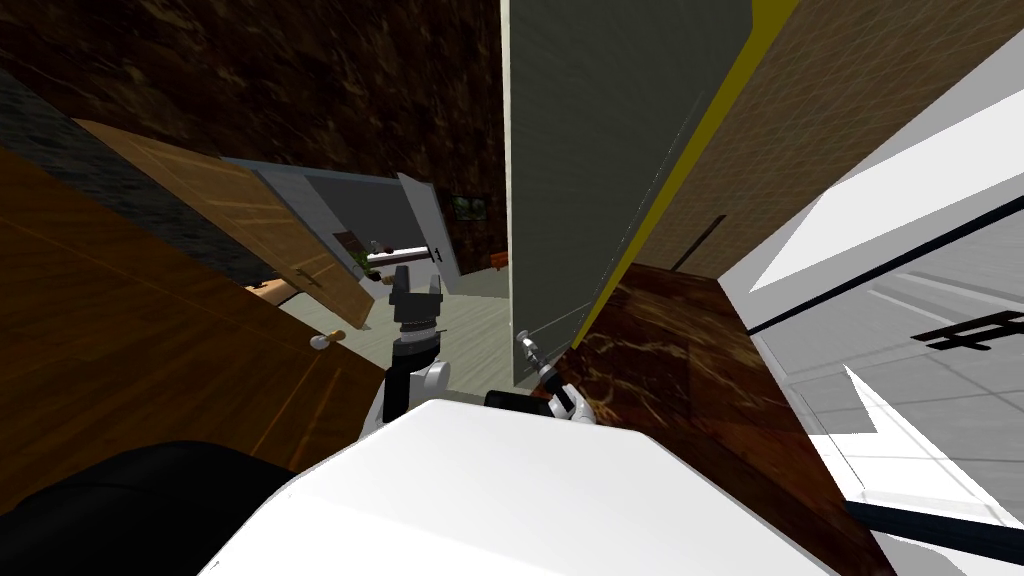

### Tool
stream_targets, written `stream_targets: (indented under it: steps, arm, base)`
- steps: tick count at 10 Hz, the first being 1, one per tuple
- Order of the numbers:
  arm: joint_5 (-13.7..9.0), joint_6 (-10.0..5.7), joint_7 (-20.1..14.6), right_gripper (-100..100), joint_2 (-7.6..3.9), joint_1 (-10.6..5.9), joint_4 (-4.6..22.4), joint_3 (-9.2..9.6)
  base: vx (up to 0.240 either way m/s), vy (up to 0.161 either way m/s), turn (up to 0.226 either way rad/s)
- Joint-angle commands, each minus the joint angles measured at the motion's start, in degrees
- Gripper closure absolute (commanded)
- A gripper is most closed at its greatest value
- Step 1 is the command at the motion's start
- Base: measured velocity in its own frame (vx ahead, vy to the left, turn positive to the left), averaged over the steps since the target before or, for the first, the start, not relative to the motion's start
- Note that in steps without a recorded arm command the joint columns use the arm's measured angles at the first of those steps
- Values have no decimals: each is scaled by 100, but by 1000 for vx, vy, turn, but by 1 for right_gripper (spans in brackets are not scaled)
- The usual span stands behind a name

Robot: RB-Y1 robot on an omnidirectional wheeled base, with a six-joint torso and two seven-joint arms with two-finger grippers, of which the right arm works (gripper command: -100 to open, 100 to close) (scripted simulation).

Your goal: Push the door open

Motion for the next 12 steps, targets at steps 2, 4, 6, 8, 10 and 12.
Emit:
stream_targets:
  steps: [2, 4, 6, 8, 10, 12]
  arm:
    - [-181, -61, -438, 100, -96, -112, 88, -37]
    - [-264, -61, -654, 100, -114, -127, 102, 3]
    - [-348, -60, -896, 100, -132, -143, 116, 42]
    - [-348, -60, -914, 100, -132, -143, 181, 42]
    - [-431, -60, -1152, 100, -151, -158, 130, 81]
    - [-519, -59, -1391, 100, -167, -174, 145, 123]
  base:
    - [32, 39, -19]
    - [26, 25, -37]
    - [24, 29, -18]
    - [22, 24, -11]
    - [15, 13, -13]
    - [43, 45, -43]
